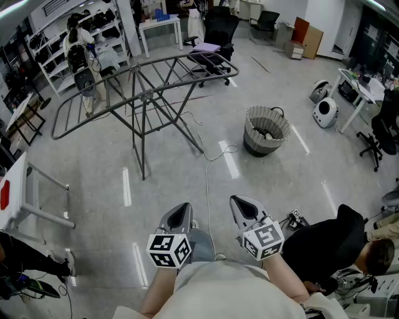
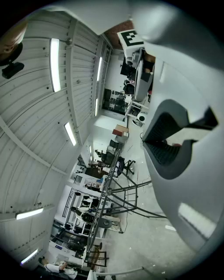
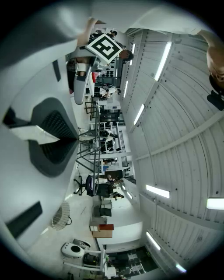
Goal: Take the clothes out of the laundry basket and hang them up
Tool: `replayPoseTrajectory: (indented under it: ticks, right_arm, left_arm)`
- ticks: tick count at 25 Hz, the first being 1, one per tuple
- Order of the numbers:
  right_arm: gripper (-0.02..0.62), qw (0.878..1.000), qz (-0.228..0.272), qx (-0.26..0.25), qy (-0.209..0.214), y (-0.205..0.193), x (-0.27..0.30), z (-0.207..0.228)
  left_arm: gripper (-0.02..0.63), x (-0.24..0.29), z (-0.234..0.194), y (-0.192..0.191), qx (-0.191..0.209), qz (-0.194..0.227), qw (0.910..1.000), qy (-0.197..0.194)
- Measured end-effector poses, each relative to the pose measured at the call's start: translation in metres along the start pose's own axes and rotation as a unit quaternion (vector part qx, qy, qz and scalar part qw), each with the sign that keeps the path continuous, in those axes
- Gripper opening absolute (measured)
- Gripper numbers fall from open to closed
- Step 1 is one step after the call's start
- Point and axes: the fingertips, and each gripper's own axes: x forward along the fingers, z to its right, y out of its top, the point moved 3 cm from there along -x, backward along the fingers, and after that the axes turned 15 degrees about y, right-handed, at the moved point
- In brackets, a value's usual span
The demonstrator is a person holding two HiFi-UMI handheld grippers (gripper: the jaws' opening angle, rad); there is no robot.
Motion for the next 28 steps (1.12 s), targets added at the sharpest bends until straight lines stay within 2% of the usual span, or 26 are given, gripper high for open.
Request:
replayPoseTrajectory:
  ticks: [14,21,22,24,26,28]
  right_arm:
    - [0.002,1.0,-0.004,0.009,-0.002,-0.004,0.014,0.019]
    - [0.002,1.0,-0.011,0.02,-0.011,0.003,0.052,0.049]
    - [0.002,1.0,-0.012,0.024,-0.016,0.004,0.06,0.057]
    - [0.02,0.999,-0.01,0.035,-0.019,0.006,0.077,0.072]
    - [0.095,0.999,-0.005,0.048,-0.015,0.009,0.098,0.086]
    - [0.132,0.998,0.001,0.053,-0.016,0.015,0.119,0.101]
  left_arm:
    - [0.012,0.027,-0.002,0.007,0.005,-0.006,0.9999,-0.009]
    - [0.015,0.071,-0.025,0.022,-0.001,-0.02,0.9996,-0.021]
    - [0.022,0.081,-0.03,0.026,-0.002,-0.021,0.9994,-0.026]
    - [0.099,0.103,-0.041,0.035,-0.001,-0.02,0.9992,-0.034]
    - [0.126,0.126,-0.052,0.046,0.0,-0.015,0.9989,-0.045]
    - [0.163,0.149,-0.059,0.059,0.008,-0.011,0.9981,-0.06]
